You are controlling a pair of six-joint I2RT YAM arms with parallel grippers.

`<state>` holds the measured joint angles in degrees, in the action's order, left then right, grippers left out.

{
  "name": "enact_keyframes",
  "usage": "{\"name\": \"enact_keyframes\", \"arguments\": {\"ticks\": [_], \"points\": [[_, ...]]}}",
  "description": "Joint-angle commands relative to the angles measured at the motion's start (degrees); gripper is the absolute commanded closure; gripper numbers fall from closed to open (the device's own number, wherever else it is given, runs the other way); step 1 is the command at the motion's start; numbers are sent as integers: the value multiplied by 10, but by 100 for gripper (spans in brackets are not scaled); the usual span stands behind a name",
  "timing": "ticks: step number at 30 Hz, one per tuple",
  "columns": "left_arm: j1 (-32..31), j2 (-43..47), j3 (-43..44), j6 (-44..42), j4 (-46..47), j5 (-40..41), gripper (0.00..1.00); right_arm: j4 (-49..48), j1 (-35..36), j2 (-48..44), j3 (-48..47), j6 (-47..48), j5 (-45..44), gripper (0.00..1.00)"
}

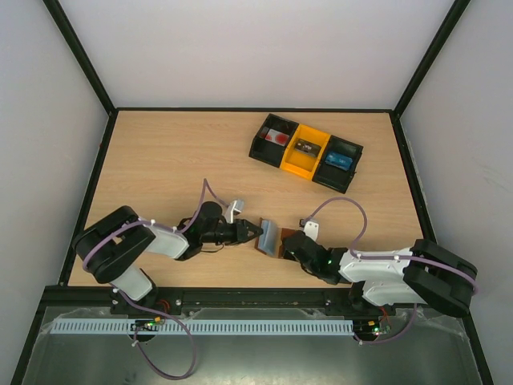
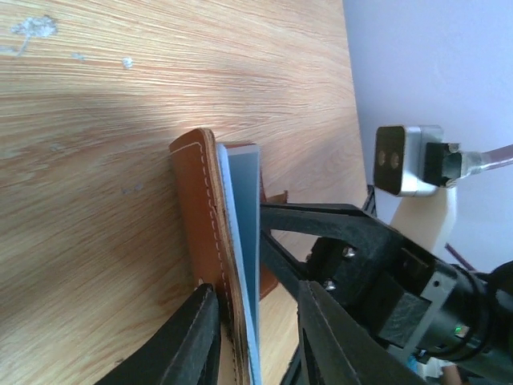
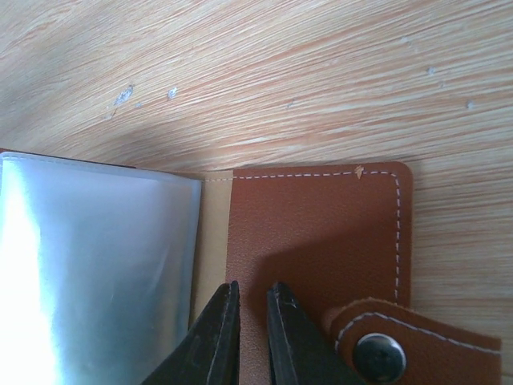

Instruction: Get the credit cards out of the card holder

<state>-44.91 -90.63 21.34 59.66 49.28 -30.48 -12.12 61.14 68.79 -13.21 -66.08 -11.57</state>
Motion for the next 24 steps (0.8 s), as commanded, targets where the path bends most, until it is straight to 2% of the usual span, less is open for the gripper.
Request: {"name": "enact_keyframes", "arguments": {"ticks": [1, 7, 12, 18, 24], "points": [[-12, 0, 9, -40, -33, 27, 72, 13, 4, -5, 16, -10, 14, 89], [-21, 17, 24, -58, -77, 49, 81, 5, 3, -9, 17, -3, 23, 88], [-21, 63, 10, -60, -95, 61, 97, -6, 3, -12, 9, 17, 43, 88], [-24, 144, -26, -62, -147, 98, 97, -43, 3, -11, -9, 40, 89, 83], [-38, 229, -52, -62, -257, 175, 97, -42, 3, -12, -51, 44, 116, 71]]}}
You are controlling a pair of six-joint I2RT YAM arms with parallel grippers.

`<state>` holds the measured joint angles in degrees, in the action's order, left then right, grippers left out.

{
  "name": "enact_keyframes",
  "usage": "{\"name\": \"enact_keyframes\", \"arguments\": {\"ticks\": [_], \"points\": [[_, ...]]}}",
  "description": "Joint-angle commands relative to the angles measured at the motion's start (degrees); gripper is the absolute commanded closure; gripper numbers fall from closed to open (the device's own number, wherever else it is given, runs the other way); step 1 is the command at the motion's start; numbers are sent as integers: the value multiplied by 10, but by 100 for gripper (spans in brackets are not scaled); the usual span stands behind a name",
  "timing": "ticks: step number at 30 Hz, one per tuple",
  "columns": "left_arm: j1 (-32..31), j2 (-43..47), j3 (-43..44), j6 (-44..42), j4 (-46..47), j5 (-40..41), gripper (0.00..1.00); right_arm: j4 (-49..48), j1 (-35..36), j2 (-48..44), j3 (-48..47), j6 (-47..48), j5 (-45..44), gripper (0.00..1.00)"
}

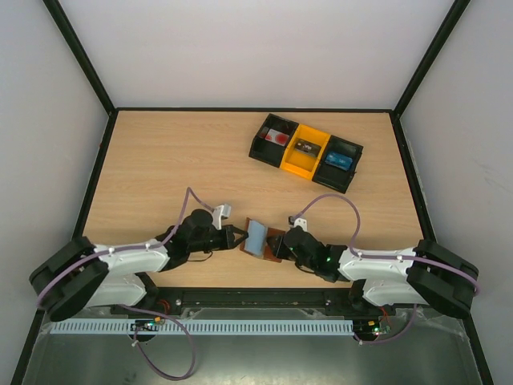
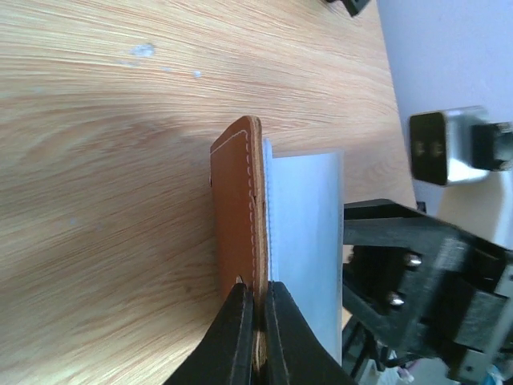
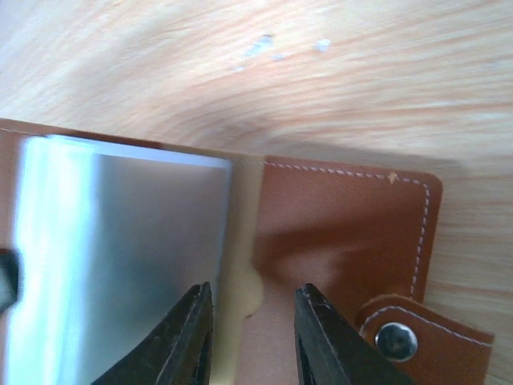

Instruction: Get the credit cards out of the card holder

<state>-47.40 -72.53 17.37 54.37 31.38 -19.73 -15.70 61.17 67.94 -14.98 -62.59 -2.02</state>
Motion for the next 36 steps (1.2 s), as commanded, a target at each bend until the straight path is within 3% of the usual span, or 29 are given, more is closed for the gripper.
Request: {"name": "enact_keyframes", "arguments": {"ticks": [1, 4, 9, 14, 24, 36], "points": [[-17, 60, -10, -11, -103, 85, 97, -6, 3, -7, -37, 6, 24, 69], [-24, 87, -11, -13, -151, 108, 97, -6, 3, -23, -45, -13, 31, 63], [-26, 123, -21, -4, -165, 111, 97, -16, 3, -45, -51, -23, 46, 42], [-26, 139, -21, -2, -169, 112, 97, -1, 3, -3, -87, -10, 59, 27], [-27, 139, -31, 5, -144, 94, 97, -9, 3, 99, -130, 0, 87, 19], [-28, 147, -35, 14, -133, 87, 97, -9, 3, 170, -145, 11, 97, 19]]}}
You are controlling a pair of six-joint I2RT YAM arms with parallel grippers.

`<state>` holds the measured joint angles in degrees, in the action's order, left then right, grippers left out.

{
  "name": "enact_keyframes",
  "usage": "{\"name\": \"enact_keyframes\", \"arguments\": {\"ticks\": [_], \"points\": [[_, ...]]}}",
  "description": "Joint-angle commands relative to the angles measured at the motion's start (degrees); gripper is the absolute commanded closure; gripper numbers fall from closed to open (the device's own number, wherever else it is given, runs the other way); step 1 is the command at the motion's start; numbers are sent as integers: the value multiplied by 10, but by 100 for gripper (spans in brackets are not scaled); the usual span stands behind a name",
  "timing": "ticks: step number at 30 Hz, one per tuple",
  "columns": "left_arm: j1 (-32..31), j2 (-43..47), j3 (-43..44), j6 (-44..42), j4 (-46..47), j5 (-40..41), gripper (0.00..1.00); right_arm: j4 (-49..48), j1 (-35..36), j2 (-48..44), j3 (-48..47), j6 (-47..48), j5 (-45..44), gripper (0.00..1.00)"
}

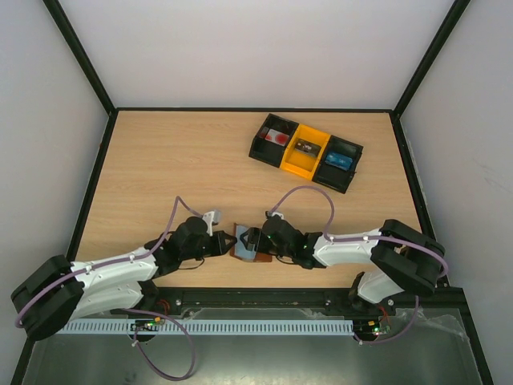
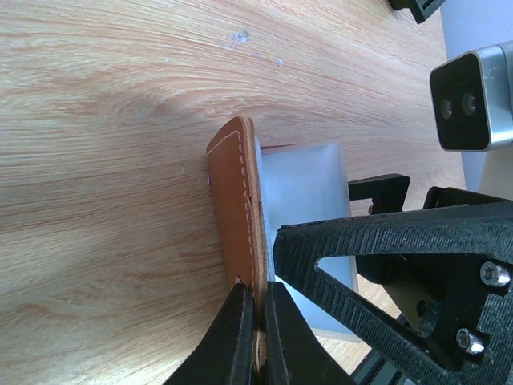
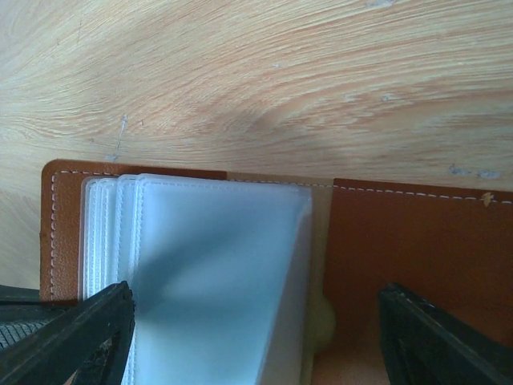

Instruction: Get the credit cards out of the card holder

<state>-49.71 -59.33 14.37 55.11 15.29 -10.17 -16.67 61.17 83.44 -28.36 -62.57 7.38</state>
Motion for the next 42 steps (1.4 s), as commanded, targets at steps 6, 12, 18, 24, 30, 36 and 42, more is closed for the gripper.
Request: {"name": "enact_keyframes", "arguments": {"ticks": [6, 12, 18, 24, 30, 36, 42], "points": [[-5, 11, -6, 8, 32, -11, 97, -1, 3, 1, -11, 3, 3, 16], [-5, 11, -9, 24, 49, -19, 97, 3, 4, -26, -11, -4, -6, 9], [-5, 25, -7, 23, 39, -14, 97, 12, 4, 3, -14, -6, -12, 12], [-5, 52, -12, 19, 12, 6, 97, 42, 4, -6, -9, -1, -45, 20], [-5, 49, -11, 8, 3, 12, 97, 82, 4, -20, -9, 12, -64, 28], [-6, 40, -14, 5, 6, 10, 97, 134, 4, -52, 2, 15, -98, 35], [-5, 39, -21, 8, 15, 8, 97, 164, 4, -81, 7, 14, -123, 53]]}}
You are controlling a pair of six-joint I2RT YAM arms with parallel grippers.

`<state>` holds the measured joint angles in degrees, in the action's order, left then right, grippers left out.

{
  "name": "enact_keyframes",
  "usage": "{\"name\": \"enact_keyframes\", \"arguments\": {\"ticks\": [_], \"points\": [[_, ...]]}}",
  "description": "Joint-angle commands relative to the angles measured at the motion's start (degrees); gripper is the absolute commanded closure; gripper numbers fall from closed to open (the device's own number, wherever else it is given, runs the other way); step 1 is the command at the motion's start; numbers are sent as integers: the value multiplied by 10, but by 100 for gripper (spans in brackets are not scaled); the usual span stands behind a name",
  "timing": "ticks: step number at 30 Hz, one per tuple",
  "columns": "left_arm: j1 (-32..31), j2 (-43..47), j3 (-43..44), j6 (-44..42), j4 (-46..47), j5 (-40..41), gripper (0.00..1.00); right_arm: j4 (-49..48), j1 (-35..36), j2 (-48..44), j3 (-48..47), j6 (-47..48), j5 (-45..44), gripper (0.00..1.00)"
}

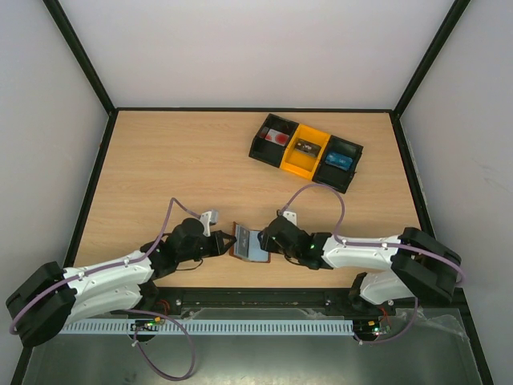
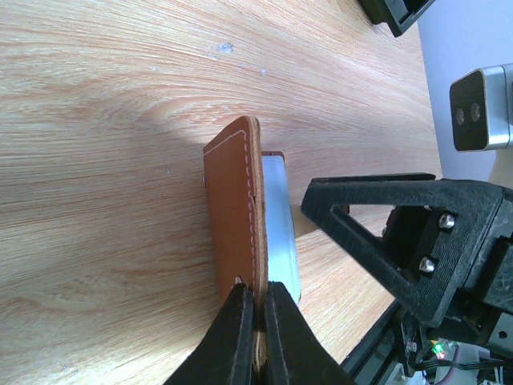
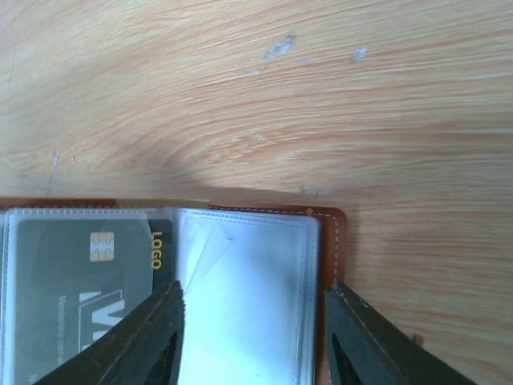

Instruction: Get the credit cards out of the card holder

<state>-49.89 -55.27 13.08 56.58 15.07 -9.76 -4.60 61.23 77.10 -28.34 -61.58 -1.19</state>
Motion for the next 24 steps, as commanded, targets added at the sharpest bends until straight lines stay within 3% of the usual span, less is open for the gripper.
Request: {"name": "enact_keyframes", "arguments": {"ticks": [1, 6, 13, 24], "points": [[-4, -2, -7, -6, 15, 4, 97, 49, 3, -20, 5, 5, -39, 56], [-3, -2, -6, -5, 17, 4, 97, 50, 3, -34, -6, 9, -28, 64], [-4, -21, -4, -1, 18, 11, 96, -86, 3, -19, 18, 3, 58, 65], [-4, 7, 23, 13, -105, 83, 69, -183, 3, 63, 18, -9, 108, 71]]}}
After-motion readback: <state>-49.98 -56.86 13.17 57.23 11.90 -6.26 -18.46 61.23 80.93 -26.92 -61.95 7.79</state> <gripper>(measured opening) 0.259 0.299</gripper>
